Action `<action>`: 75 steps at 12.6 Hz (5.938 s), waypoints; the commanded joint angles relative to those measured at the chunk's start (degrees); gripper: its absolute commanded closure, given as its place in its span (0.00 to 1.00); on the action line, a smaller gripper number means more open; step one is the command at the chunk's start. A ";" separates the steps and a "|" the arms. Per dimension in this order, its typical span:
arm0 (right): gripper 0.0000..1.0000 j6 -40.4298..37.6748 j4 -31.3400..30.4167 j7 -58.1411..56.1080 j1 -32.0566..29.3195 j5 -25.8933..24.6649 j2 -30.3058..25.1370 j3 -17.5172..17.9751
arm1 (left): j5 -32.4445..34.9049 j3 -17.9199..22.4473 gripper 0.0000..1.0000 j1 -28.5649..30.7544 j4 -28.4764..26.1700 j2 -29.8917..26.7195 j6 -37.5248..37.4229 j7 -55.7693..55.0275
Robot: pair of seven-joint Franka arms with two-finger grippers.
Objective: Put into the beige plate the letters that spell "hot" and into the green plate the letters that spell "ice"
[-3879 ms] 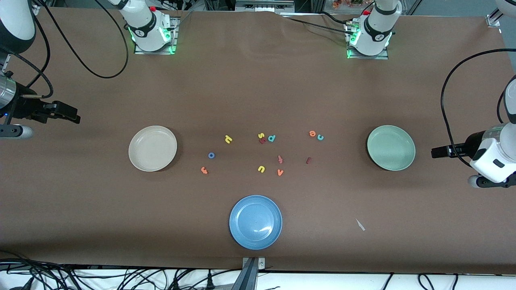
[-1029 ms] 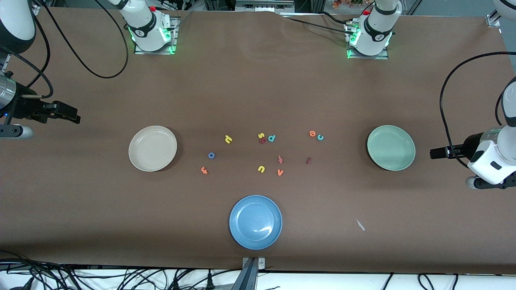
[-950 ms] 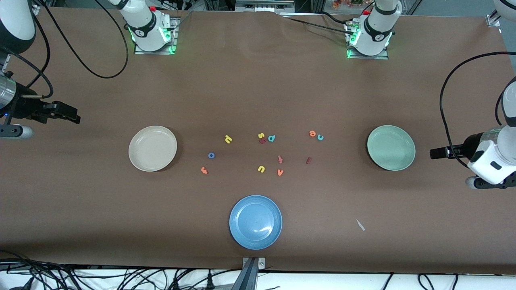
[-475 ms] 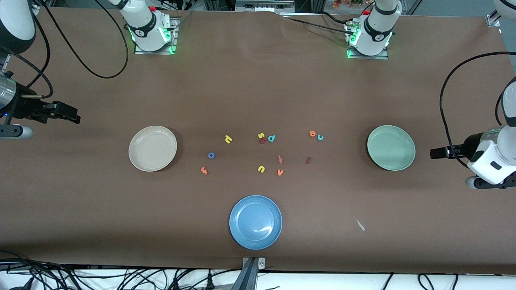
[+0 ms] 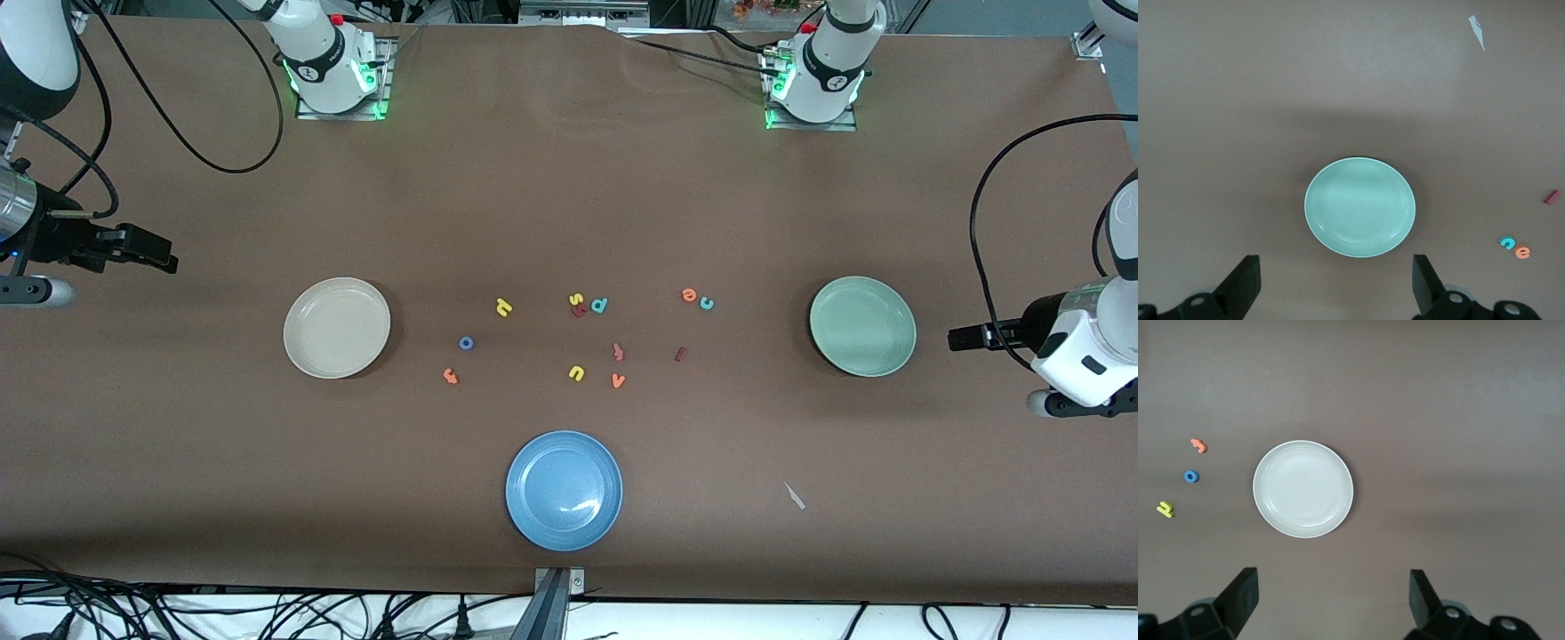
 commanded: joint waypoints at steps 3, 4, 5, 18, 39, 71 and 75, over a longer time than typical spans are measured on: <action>0.00 -0.34 1.13 0.18 -0.39 0.43 0.44 0.32 | -0.47 0.02 0.00 0.21 0.70 0.20 0.03 1.21; 0.00 -0.34 1.13 0.19 -0.30 0.17 0.36 0.41 | -0.47 0.02 0.00 0.21 0.70 0.20 0.03 1.21; 0.00 -0.34 1.13 0.19 -0.39 0.25 0.44 0.41 | -0.47 -0.07 0.00 0.21 0.70 0.20 0.03 1.21; 0.00 -0.16 1.22 3.44 -1.27 5.53 1.41 -0.03 | 0.41 0.02 0.02 1.18 -0.62 -0.33 3.89 7.89; 0.01 22.14 -6.33 17.10 14.37 0.18 12.31 8.11 | 0.32 -0.07 0.02 1.09 -0.79 -0.33 3.89 7.89; 0.04 53.26 -15.21 42.28 20.62 -11.96 31.12 10.69 | -5.30 -4.91 0.07 -12.18 -40.85 2.13 45.19 -45.53; 0.29 53.62 -15.48 42.20 20.53 -12.58 31.12 10.69 | -5.22 -5.17 0.10 -15.25 -45.34 1.26 45.55 -50.02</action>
